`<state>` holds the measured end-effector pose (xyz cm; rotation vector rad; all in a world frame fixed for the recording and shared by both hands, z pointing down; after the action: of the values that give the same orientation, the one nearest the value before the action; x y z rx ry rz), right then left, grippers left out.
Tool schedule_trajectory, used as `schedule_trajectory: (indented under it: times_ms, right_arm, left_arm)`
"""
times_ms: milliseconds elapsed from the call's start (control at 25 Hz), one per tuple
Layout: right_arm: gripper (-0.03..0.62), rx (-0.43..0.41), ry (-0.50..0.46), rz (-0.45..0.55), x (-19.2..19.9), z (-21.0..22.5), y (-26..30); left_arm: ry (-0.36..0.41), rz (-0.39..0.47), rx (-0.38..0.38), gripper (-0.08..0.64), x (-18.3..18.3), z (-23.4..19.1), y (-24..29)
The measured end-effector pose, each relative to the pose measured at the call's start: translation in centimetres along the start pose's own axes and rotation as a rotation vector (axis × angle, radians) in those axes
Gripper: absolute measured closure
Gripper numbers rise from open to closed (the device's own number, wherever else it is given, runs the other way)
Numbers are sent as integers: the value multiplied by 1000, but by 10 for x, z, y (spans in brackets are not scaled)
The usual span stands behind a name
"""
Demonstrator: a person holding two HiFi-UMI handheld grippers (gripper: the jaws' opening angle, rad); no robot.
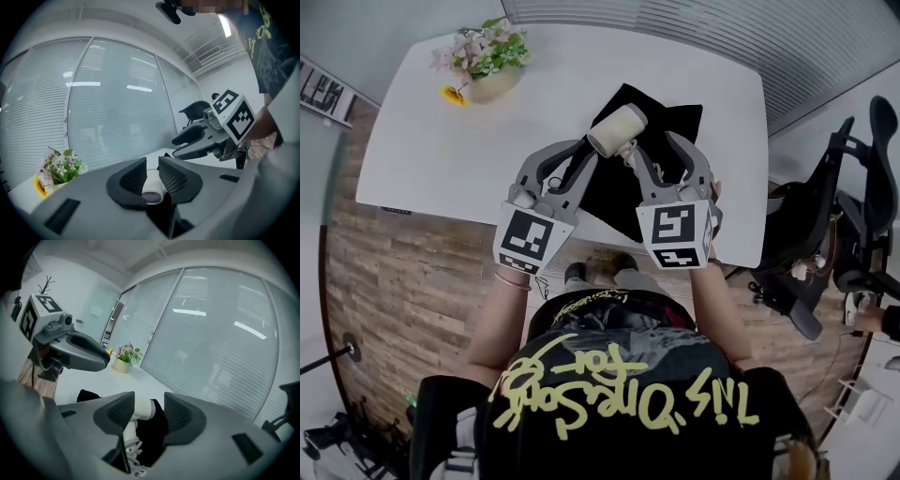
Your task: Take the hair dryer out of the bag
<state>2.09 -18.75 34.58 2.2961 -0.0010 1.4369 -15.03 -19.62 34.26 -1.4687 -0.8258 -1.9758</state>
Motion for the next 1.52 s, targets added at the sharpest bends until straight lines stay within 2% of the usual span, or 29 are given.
schedule_trajectory:
  times_ms: [240, 360, 800, 960, 1120, 1360, 1520]
  right_arm:
    - [393, -2, 77, 157, -14, 5, -12]
    - [393, -27, 140, 187, -18, 7, -16]
    - [394, -99, 270, 328, -38, 15, -32]
    - [397, -113, 262, 363, -41, 14, -32]
    - [425, -129, 263, 384, -43, 13, -31]
    - [529, -154, 267, 395, -44, 13, -28]
    - [535, -161, 273, 402, -45, 13, -27]
  left_arm:
    - [-18, 57, -30, 483, -13, 1, 4]
    - [-27, 83, -42, 483, -20, 0, 3]
    - [-50, 139, -60, 485, -37, 0, 2]
    - [-53, 155, -64, 492, -41, -1, 3]
    - [-58, 160, -66, 499, -42, -3, 4]
    - [-68, 165, -71, 512, -41, -6, 4]
    - [-69, 173, -75, 529, -43, -8, 4]
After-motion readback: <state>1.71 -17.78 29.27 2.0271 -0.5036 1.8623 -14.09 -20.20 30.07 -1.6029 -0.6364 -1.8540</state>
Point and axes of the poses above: the fingertips, and each gripper's own axes: y forward along the fingers, z to its right, x out of its underside, the point moved 8 cm from there along -y, backward along the fingers, and after that the axes turned 3 degrees about y, right-handed, at the moved point
